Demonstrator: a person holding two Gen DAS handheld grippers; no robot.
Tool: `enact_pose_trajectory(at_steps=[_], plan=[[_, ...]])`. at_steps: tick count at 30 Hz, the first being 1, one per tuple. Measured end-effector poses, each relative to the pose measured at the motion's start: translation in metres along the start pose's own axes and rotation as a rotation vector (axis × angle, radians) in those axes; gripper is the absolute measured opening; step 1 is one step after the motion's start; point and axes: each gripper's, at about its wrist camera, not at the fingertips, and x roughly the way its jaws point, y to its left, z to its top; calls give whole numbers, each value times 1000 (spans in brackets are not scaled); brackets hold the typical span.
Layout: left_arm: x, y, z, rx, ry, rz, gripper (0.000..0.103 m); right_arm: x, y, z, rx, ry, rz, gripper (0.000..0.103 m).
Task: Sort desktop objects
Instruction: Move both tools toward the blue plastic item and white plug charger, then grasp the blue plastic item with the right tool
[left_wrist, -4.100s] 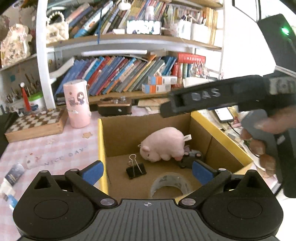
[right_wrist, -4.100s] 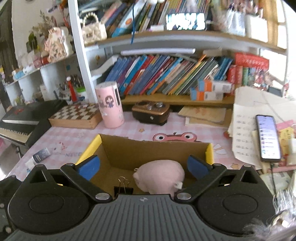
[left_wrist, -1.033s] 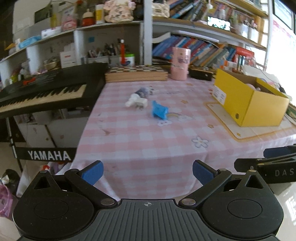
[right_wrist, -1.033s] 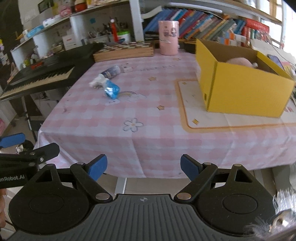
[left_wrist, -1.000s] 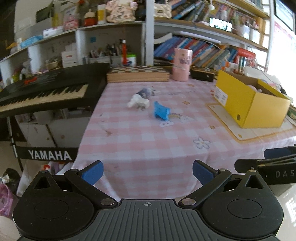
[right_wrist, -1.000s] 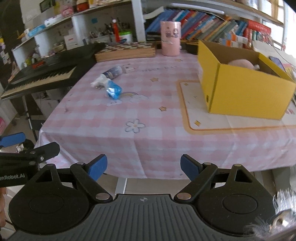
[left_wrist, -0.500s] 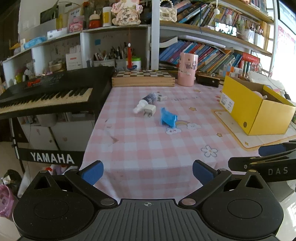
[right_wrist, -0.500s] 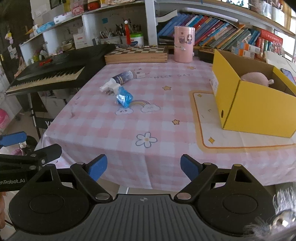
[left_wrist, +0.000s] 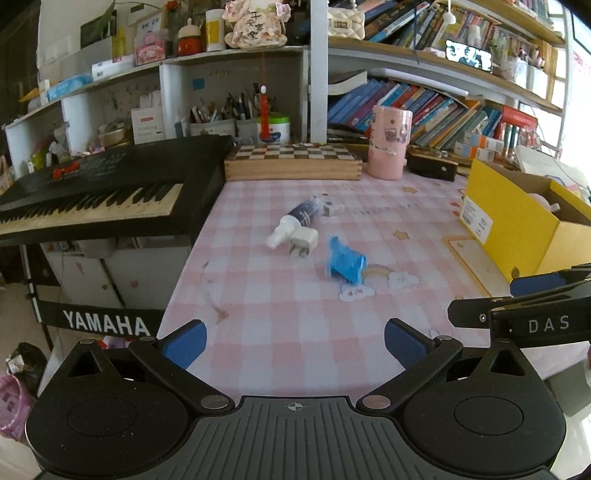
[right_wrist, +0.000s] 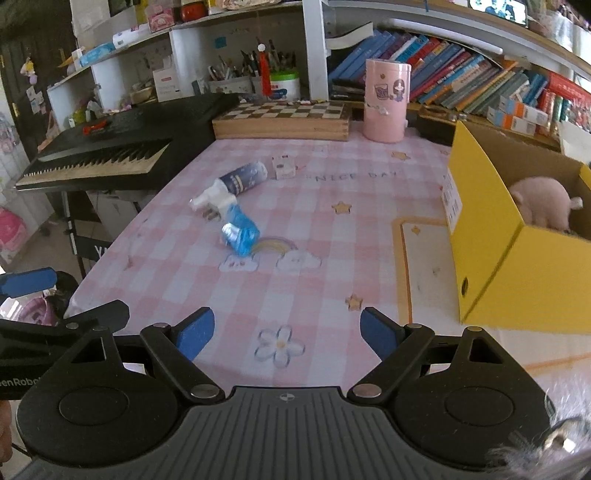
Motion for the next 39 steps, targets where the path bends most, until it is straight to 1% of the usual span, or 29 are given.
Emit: enact_pose_trajectory(at_steps=[13,16,20,21,23,25,26,34,36,39], plan=[[41,-30,29,27,26,-8,103,34,-40,40,4,-14,0,87],[48,-32,34,22,32,7,103,43,-45,46,-1,-5,15,87],[56,-28,37,-5,47,43,103,57,-45,55,-28,15,57,86],[58,-27,38,-13,51,53,103,61,-44,57,-42,24,72,85],[61,-24,40,-29,58,76,103,70,-39,61,-74,41,98,79],[63,-20,41,-44,63,103,103,78,-35,65,-104,54,125,75],[64,-19,42,-51,66,117,103,82,-32,67,-116,59,142,71],[69,-3,44,-114,88,223,103,117,-15,81,-181,110,248,57],[70,-1,44,-121,95,243,103,125,-9,83,-200,122,277,55],[71,0,45,-128,106,266,103,138,-1,85,-227,149,311,48]])
